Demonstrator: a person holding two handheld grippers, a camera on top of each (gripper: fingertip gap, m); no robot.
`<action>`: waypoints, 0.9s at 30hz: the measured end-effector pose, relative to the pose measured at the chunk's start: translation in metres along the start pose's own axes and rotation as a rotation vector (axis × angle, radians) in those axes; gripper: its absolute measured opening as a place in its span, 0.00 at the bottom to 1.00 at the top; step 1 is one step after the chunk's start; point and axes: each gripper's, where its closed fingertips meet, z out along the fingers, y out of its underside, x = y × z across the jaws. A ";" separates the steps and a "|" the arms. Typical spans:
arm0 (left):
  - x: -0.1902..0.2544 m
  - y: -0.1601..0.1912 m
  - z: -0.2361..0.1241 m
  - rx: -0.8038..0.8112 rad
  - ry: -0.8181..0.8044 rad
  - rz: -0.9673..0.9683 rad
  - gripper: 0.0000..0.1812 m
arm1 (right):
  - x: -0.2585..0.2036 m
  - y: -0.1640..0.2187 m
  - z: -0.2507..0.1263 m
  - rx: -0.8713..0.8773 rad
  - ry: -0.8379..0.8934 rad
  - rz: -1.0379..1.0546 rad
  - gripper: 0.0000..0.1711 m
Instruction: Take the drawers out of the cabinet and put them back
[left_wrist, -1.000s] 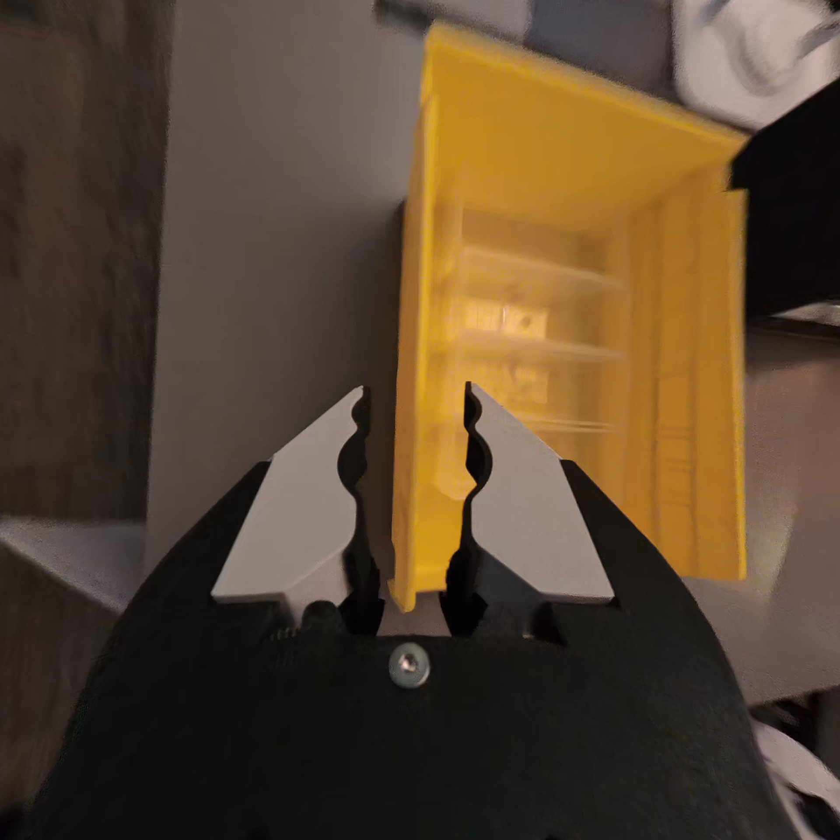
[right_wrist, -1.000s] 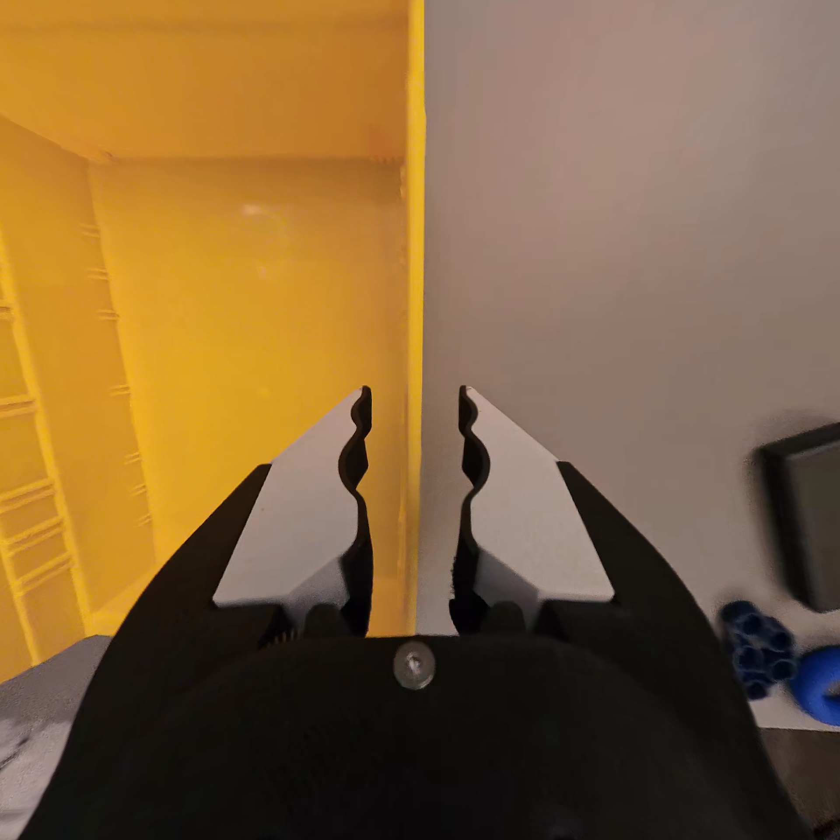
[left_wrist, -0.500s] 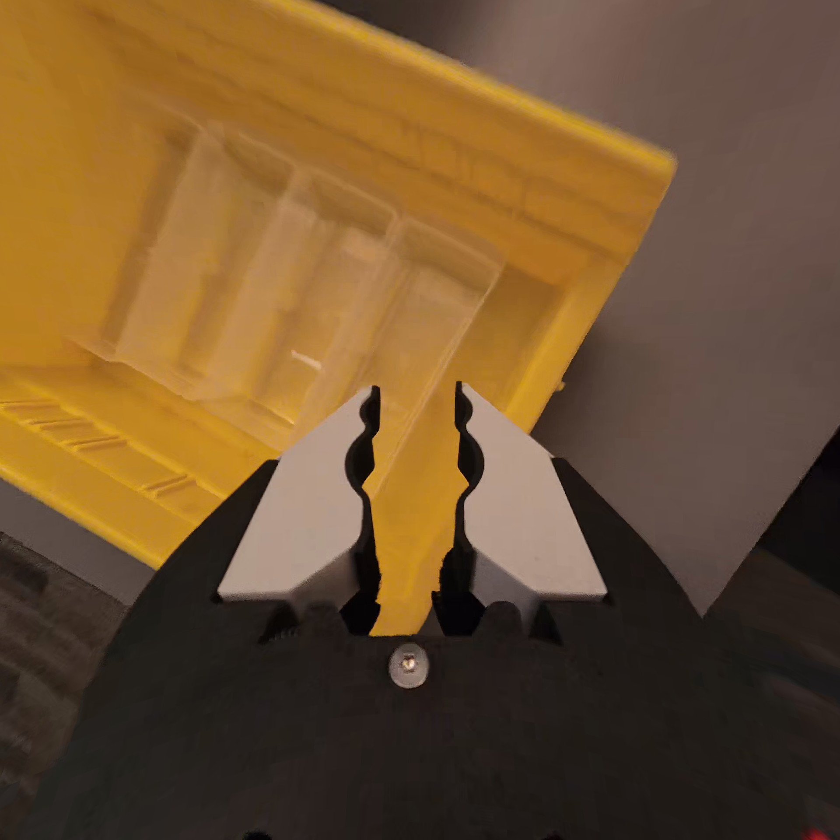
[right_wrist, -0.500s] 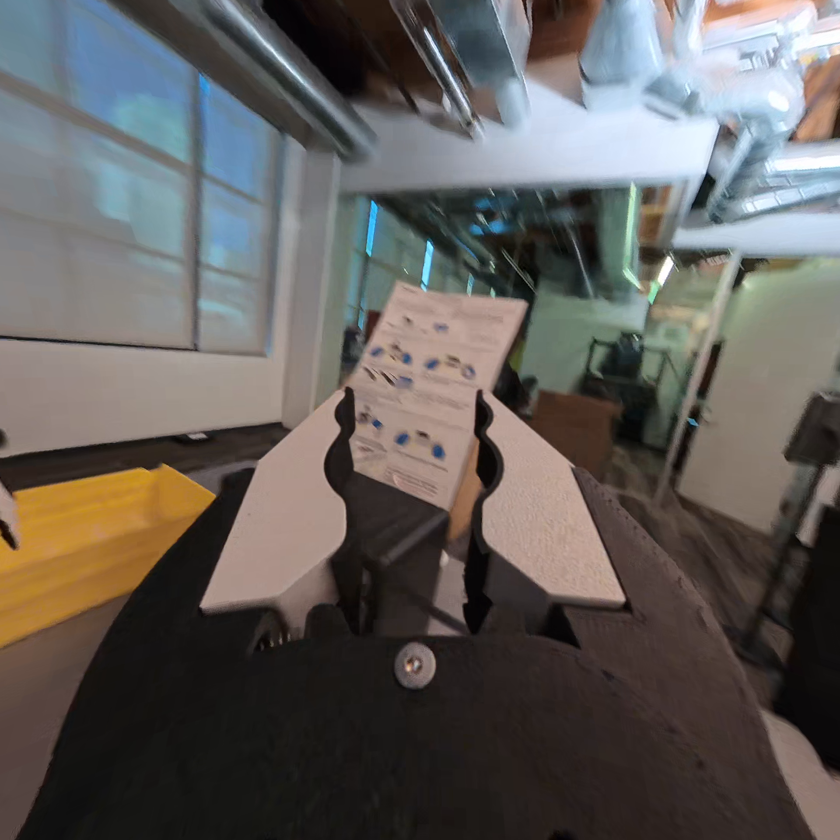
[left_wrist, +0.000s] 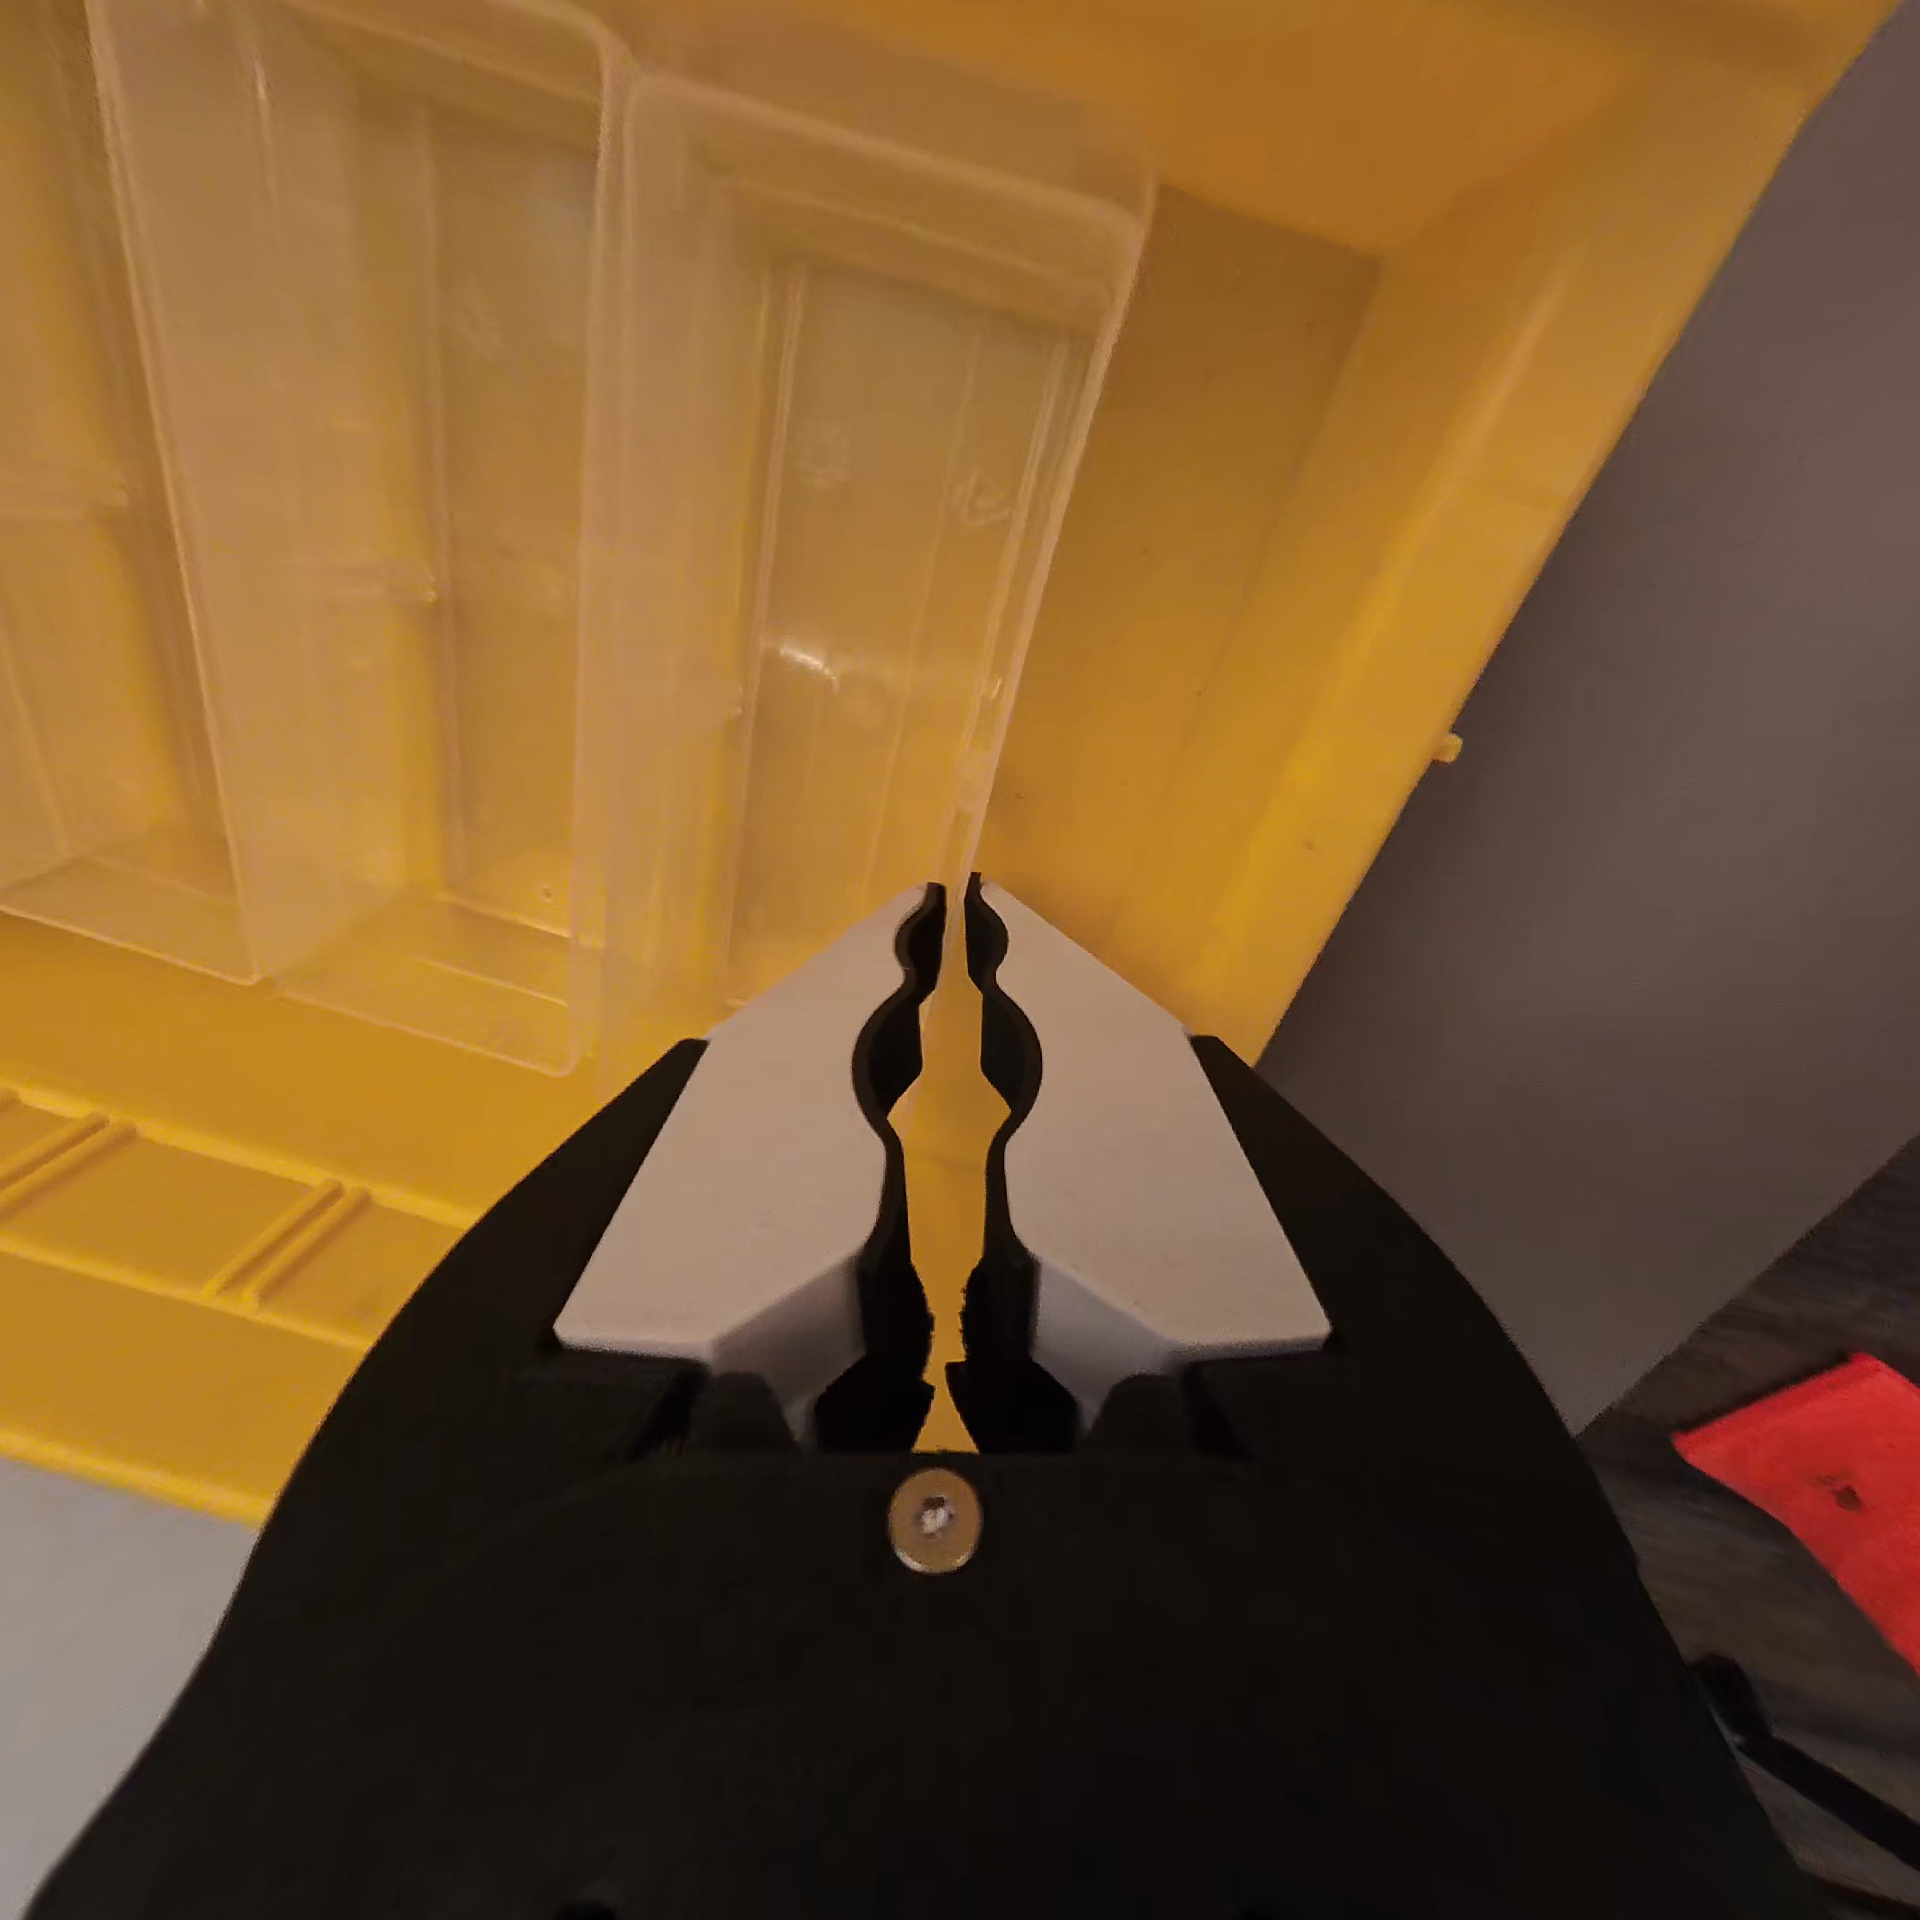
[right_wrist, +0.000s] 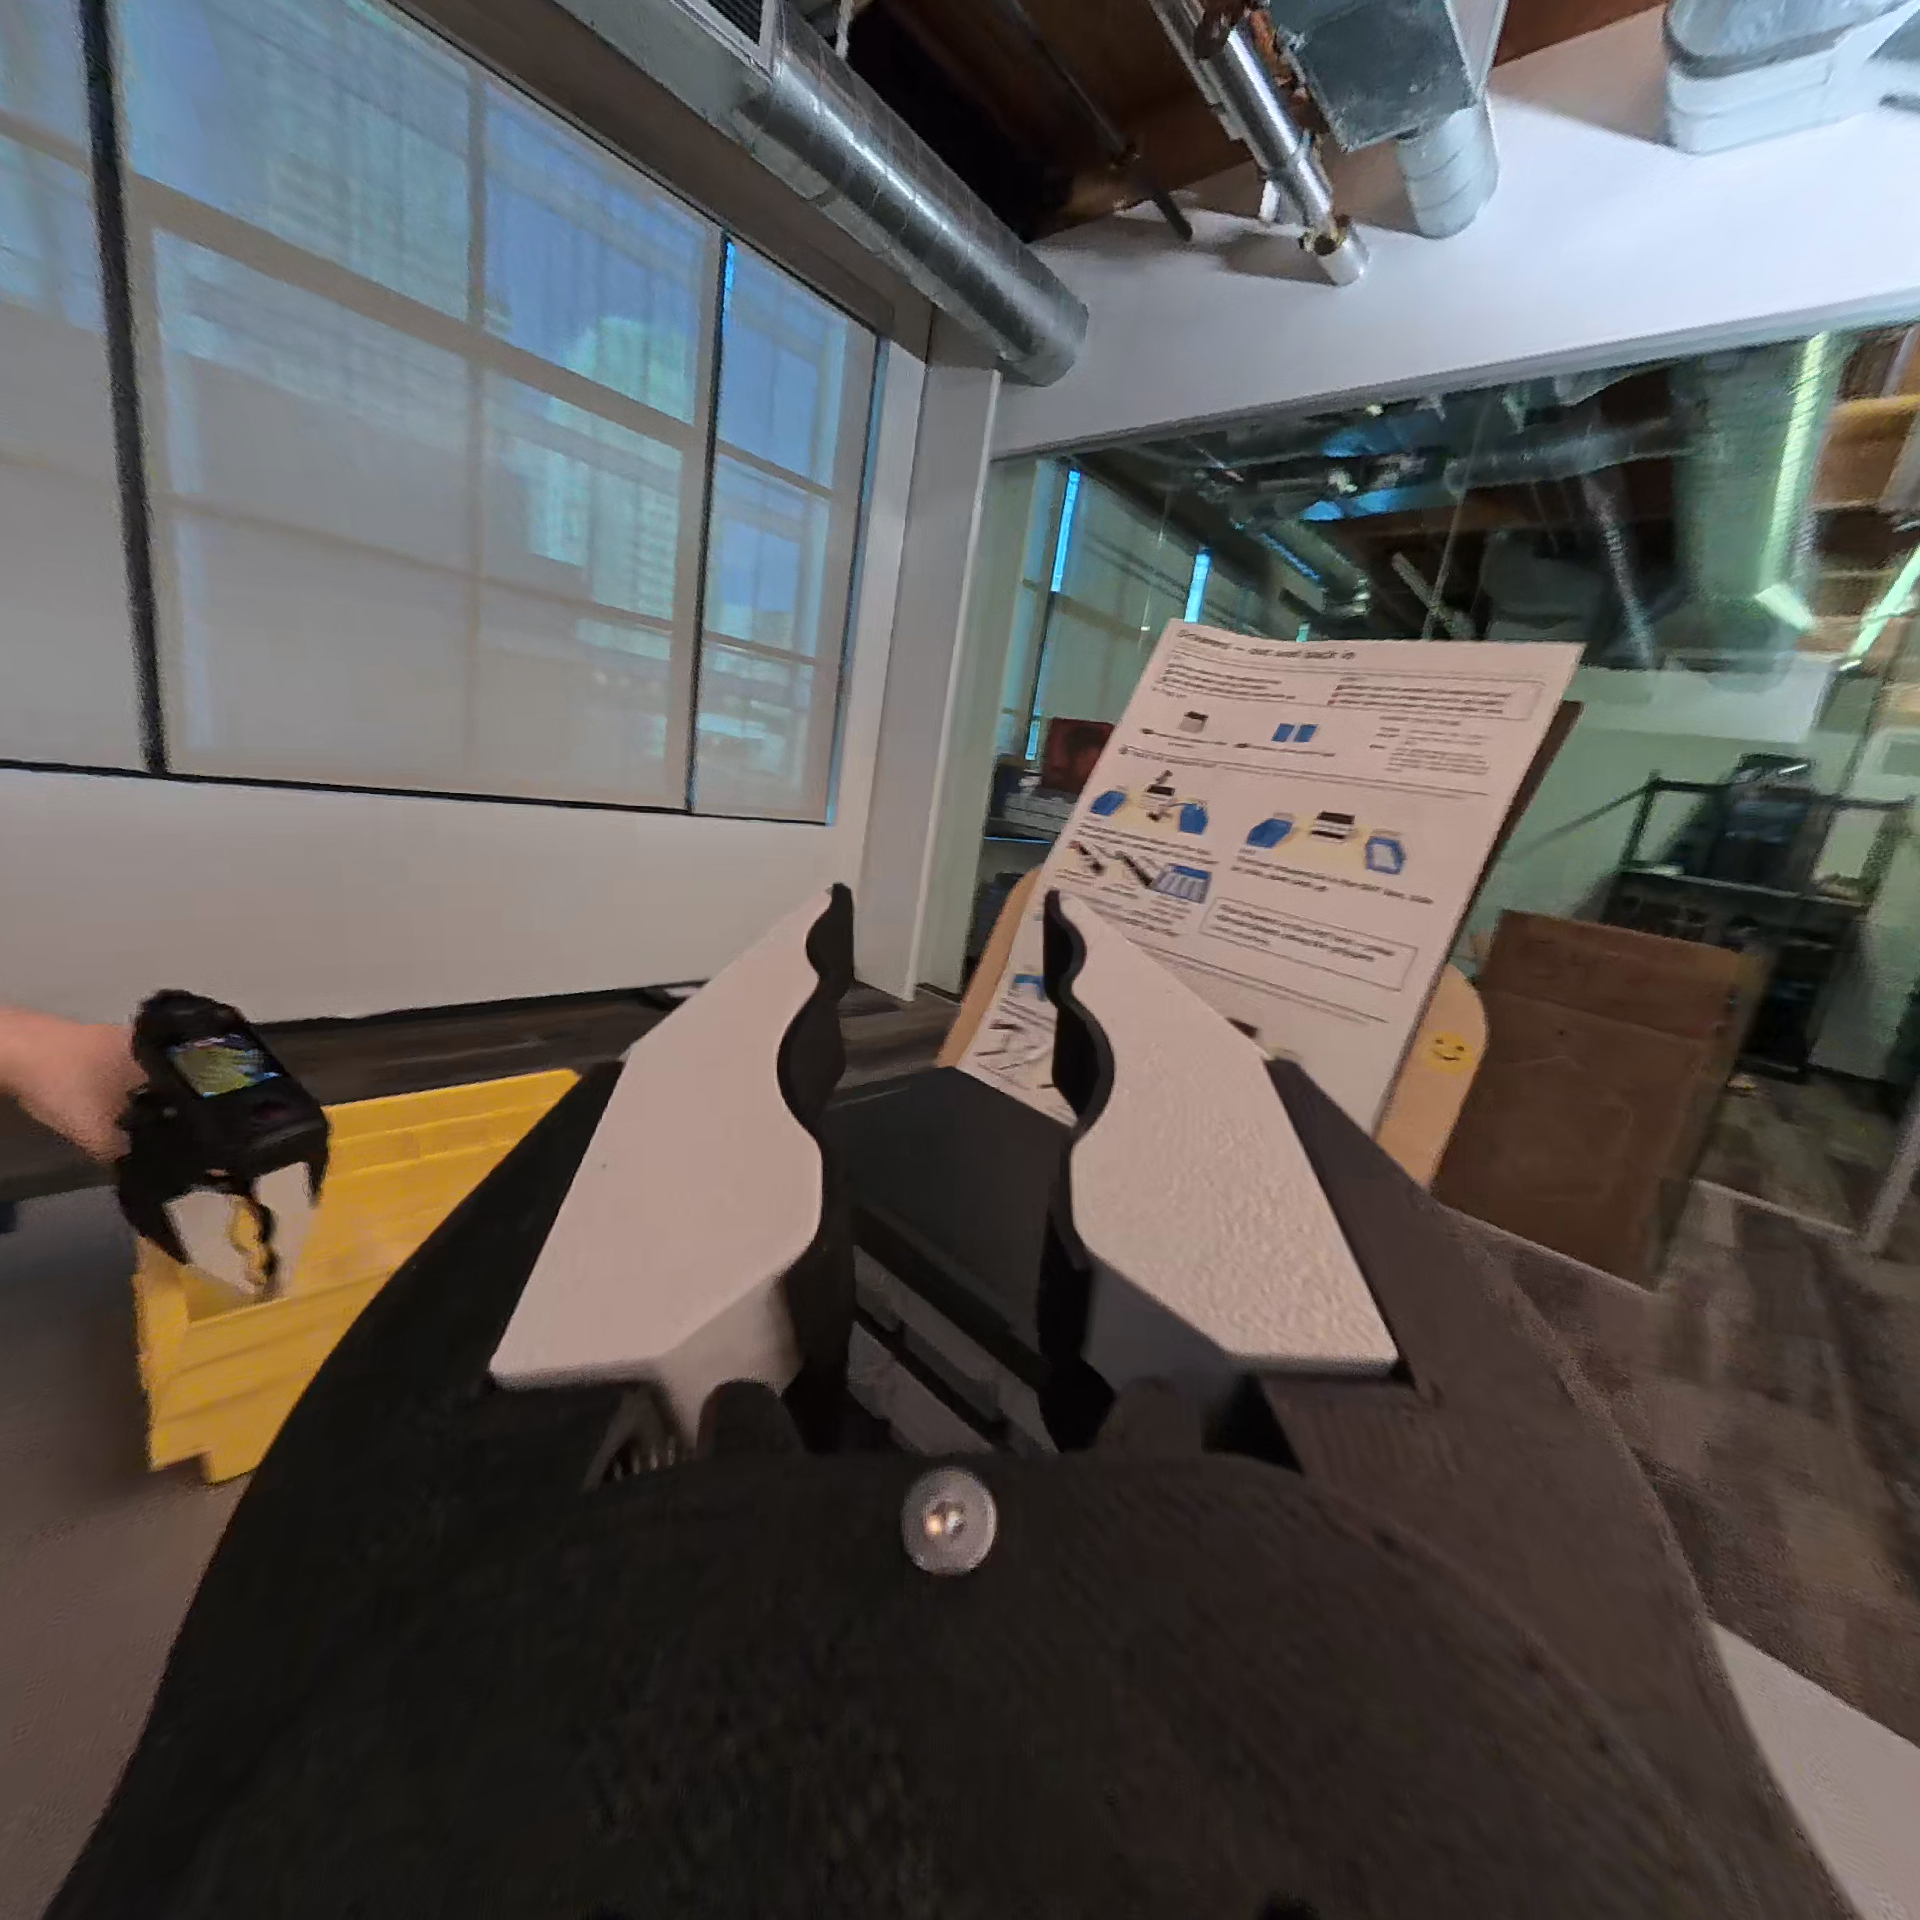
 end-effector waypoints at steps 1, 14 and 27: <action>0.000 0.002 -0.003 -0.015 -0.005 0.009 0.01 | -0.006 0.002 0.003 -0.001 -0.041 0.027 0.20; 0.005 0.000 -0.137 -0.205 -0.184 0.108 0.00 | -0.200 0.143 0.028 -0.359 -0.735 -0.550 0.22; 0.067 -0.120 -0.160 -0.143 -0.123 0.534 0.00 | -0.277 0.172 0.003 -0.184 -0.785 -1.120 0.26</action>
